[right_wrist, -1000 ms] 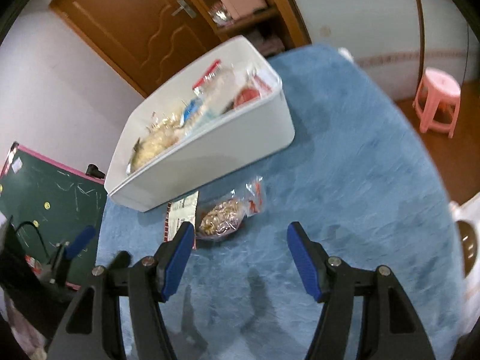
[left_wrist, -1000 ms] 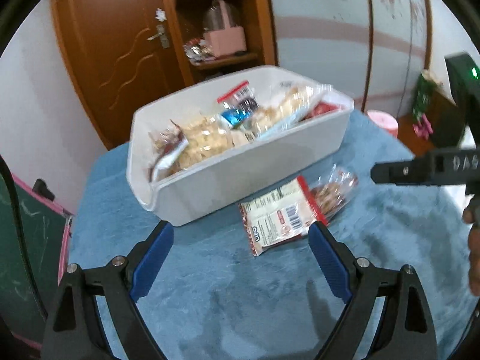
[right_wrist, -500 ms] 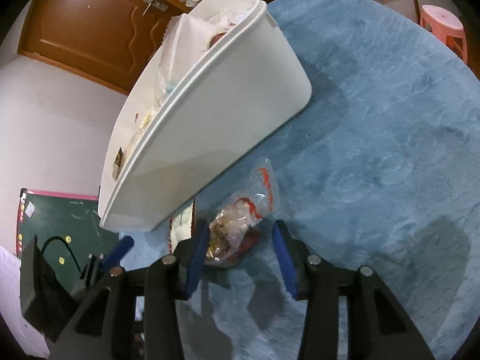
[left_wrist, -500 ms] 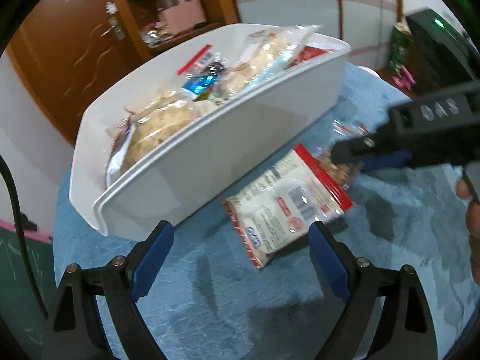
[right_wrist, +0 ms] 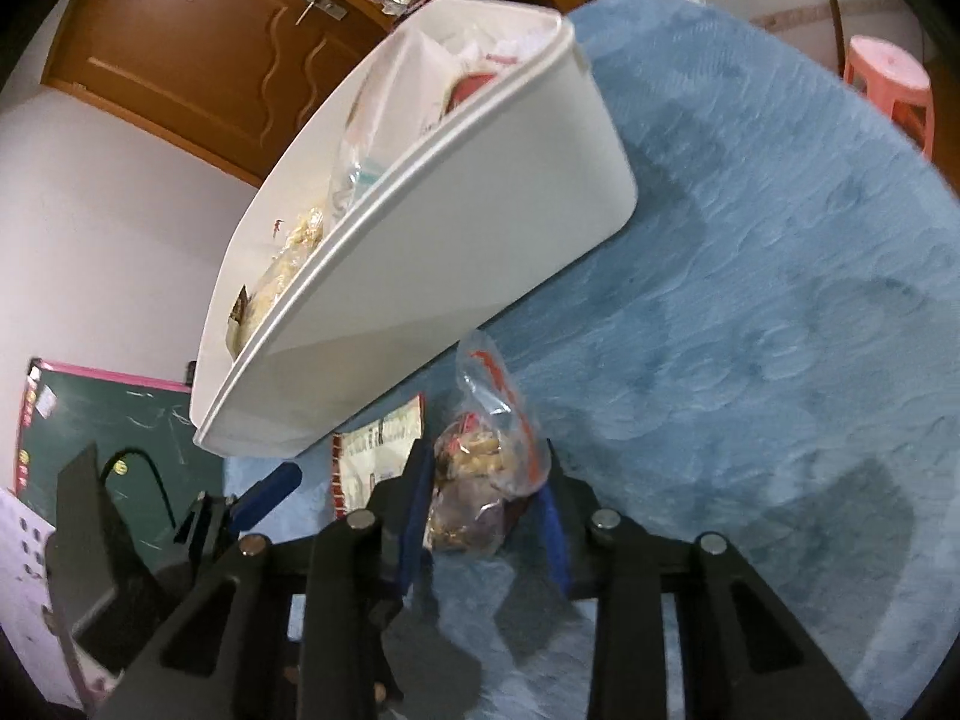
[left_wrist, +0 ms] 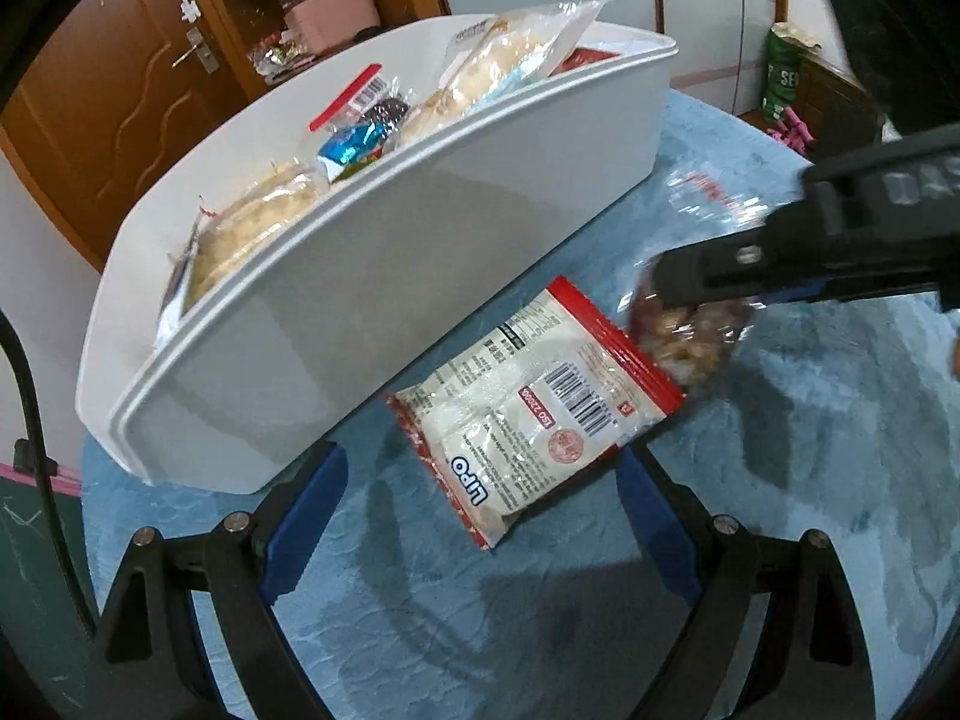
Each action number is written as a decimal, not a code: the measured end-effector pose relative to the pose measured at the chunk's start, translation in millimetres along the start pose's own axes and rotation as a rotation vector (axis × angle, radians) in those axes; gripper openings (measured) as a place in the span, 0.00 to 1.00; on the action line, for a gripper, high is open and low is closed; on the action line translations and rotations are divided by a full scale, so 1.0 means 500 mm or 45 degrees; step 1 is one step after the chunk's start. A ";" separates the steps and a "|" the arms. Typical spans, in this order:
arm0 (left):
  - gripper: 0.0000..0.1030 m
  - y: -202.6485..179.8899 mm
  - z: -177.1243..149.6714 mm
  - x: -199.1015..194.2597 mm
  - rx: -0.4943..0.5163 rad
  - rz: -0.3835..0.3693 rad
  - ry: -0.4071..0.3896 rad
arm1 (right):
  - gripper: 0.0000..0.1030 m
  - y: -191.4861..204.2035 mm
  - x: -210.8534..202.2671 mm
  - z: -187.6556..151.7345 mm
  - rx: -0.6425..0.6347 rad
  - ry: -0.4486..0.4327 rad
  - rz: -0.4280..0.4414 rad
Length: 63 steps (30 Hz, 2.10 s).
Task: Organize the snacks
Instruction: 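Grasp the red-white biscuit packet with the left tool while the right grasps the nut bag, then lift both packets over the white bin and open both tools to release them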
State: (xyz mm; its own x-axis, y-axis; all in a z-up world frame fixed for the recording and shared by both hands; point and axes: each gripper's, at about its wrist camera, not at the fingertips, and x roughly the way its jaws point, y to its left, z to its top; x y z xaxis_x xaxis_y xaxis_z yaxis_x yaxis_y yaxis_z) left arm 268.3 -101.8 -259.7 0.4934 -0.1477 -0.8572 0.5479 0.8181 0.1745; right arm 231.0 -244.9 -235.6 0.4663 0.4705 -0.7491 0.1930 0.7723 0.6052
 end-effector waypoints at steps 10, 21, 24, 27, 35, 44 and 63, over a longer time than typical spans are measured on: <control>0.88 0.012 0.029 0.033 -0.088 -0.071 0.024 | 0.32 0.004 0.001 -0.014 0.000 -0.038 -0.059; 0.72 0.024 0.041 0.047 -0.193 -0.195 0.016 | 0.32 -0.044 -0.015 -0.009 0.029 -0.048 -0.028; 0.58 0.020 0.038 0.039 -0.221 -0.214 0.014 | 0.32 -0.046 -0.021 -0.014 0.011 -0.058 -0.037; 0.57 0.014 0.034 0.032 -0.231 -0.167 0.011 | 0.32 -0.034 -0.028 -0.024 -0.032 -0.071 -0.062; 0.57 0.014 0.002 -0.020 -0.397 -0.102 -0.008 | 0.32 0.004 -0.054 -0.054 -0.144 -0.105 -0.124; 0.57 0.039 -0.046 -0.172 -0.505 -0.026 -0.108 | 0.32 0.092 -0.145 -0.099 -0.325 -0.233 -0.163; 0.57 0.146 0.086 -0.403 -0.512 0.106 -0.384 | 0.32 0.290 -0.327 -0.024 -0.594 -0.499 -0.059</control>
State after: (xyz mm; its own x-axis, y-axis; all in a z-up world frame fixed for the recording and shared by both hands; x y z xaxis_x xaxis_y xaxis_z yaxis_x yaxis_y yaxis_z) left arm 238.0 -36.4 -53.5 0.7299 -0.1785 -0.6598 0.2244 0.9744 -0.0154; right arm 172.4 -204.6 -28.8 0.7667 0.3084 -0.5630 -0.1365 0.9353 0.3265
